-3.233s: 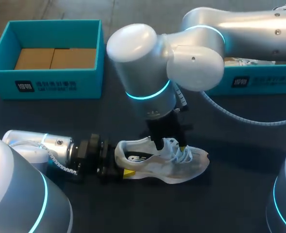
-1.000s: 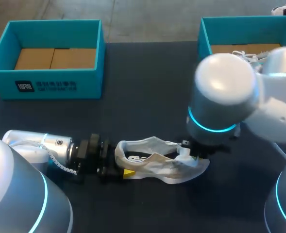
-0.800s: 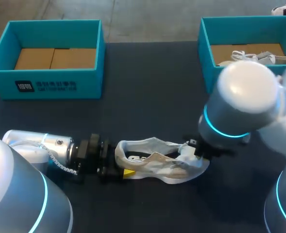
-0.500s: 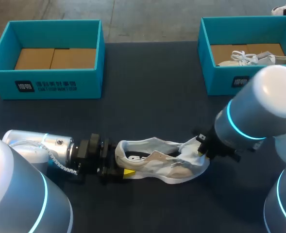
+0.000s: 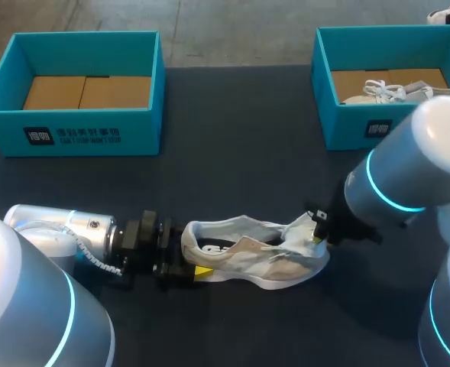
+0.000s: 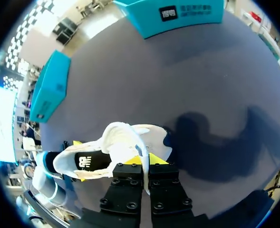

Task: Take the shoe out of the shoebox, open the shoe tongue, remove and reinsert the insole, then place the shoe into the shoebox

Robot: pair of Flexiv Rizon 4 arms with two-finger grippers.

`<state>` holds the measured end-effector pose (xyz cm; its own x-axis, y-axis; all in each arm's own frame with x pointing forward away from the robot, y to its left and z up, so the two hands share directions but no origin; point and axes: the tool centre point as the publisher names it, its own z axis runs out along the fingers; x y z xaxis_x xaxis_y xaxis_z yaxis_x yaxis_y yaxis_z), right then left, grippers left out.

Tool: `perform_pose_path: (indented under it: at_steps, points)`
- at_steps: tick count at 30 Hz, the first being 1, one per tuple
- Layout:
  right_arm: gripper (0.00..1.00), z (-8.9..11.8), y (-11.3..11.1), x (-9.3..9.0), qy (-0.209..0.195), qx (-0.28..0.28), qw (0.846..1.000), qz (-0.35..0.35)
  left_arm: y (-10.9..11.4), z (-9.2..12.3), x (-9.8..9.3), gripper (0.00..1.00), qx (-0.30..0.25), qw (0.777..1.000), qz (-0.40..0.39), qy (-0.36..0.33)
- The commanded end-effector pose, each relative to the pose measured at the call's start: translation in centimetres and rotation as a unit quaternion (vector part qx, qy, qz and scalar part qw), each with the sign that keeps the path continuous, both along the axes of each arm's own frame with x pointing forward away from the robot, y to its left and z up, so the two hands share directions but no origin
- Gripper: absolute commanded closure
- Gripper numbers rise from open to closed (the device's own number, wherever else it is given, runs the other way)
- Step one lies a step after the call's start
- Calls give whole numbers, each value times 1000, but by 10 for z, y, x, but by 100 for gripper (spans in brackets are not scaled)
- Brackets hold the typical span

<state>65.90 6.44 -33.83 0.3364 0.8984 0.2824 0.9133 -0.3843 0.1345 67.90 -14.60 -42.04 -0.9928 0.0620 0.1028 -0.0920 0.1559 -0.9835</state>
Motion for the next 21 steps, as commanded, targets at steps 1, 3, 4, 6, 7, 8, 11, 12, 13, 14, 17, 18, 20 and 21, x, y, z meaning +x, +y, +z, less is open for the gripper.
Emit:
perform_pose_path:
  at_steps: [1,3,4,6,7,8,11,12,13,14,17,18,20,21]
  points:
    - [100,2,0,8,-5,-4,1000,28,3,-3,-1,100,1,1000,1,0]
    - [100,-1,-3,8,-16,4,998,55,3,-3,-1,100,1,1000,1,0]
    - [98,-4,-4,8,-25,11,997,74,3,-3,-1,100,1,1000,1,0]
    - [77,-9,-6,8,-39,24,994,104,3,-3,-1,100,1,1000,1,0]
    - [73,-10,-7,8,-39,25,993,107,3,-3,-1,100,1,1000,1,0]
    - [73,-13,-8,9,-35,26,993,112,3,-3,-1,100,1,1000,1,0]
    - [64,-15,-10,8,-36,32,992,121,3,-3,-1,100,1,1000,1,0]
    - [60,-15,-11,7,-29,32,992,117,3,-3,-1,100,1,1000,1,0]
    - [57,-14,-12,7,-28,31,992,116,3,-3,-1,100,1,1000,1,0]
    - [55,-10,-12,5,-24,24,993,113,3,-3,-1,100,1,1000,1,0]
    - [44,3,-10,2,-10,-4,994,106,3,-3,-1,100,1,1000,1,0]
    - [37,8,-10,1,-4,-14,995,103,3,-3,-1,100,1,1000,1,0]
    - [31,16,-9,1,12,-37,995,96,3,-3,-1,100,1,1000,1,0]
    - [31,22,-8,0,18,-46,995,92,3,-3,-1,100,1,1000,1,0]
